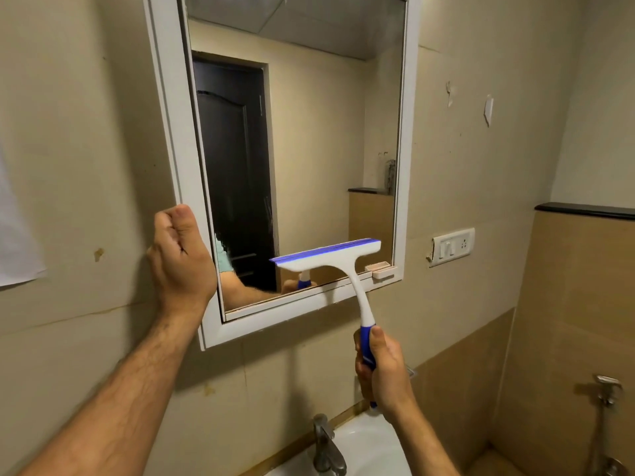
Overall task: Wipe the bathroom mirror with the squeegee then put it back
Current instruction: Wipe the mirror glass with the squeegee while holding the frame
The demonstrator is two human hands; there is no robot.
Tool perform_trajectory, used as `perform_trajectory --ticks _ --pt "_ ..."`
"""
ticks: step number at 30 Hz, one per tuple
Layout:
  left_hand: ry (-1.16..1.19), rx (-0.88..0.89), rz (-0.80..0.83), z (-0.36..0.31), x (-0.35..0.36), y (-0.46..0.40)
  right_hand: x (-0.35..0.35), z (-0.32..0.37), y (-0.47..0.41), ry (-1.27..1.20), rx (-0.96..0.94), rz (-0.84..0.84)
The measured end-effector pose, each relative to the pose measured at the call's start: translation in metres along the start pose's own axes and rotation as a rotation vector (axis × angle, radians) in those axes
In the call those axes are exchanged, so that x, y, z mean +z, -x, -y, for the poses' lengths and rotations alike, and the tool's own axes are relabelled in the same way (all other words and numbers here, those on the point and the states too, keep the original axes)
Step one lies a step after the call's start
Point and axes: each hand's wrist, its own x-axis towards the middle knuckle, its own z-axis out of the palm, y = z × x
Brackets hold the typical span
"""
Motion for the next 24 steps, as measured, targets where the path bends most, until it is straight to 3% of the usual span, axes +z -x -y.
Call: perform_trajectory --ticks 9,19,24 --pt "0.005 0.013 0.021 0.004 -0.001 -0.002 0.022 0.071 -0.050 0.014 -0.074 -0.083" --pt "0.125 0.026 0.028 0.017 0.000 -0.008 0.010 -0.018 -0.004 -0.012 0.008 -0.134" --pt "0.133 0.033 0.019 0.021 0.002 -0.010 0.011 0.002 -0.006 0.033 -0.013 -0.125"
